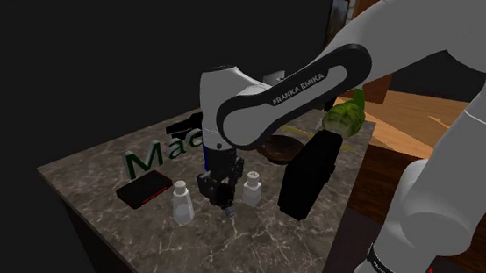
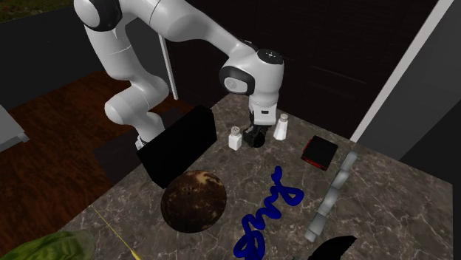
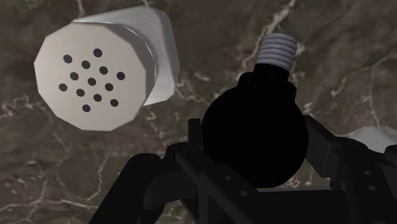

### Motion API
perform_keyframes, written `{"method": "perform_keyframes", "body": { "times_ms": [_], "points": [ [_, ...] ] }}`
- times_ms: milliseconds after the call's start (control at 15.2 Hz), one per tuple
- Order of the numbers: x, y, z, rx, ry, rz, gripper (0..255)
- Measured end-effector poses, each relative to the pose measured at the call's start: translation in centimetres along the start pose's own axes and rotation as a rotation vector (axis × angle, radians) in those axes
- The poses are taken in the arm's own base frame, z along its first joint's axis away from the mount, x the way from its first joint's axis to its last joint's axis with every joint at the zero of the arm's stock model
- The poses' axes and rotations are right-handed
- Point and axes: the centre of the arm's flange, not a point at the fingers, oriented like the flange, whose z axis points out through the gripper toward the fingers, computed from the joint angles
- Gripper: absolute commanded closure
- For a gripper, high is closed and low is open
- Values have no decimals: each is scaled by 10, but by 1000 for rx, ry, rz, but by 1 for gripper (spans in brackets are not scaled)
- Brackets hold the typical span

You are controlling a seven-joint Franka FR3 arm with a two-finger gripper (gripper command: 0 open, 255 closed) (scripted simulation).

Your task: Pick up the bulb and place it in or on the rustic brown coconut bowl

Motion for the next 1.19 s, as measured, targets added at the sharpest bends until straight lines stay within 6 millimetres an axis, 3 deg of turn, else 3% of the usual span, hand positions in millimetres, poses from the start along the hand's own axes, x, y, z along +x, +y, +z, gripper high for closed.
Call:
{"method": "perform_keyframes", "body": {
  "times_ms": [594, 1188],
  "points": [
    [0, 0, -2, 0, 0, 0, 255],
    [-1, 0, -47, 0, 0, 0, 255]
  ]
}}
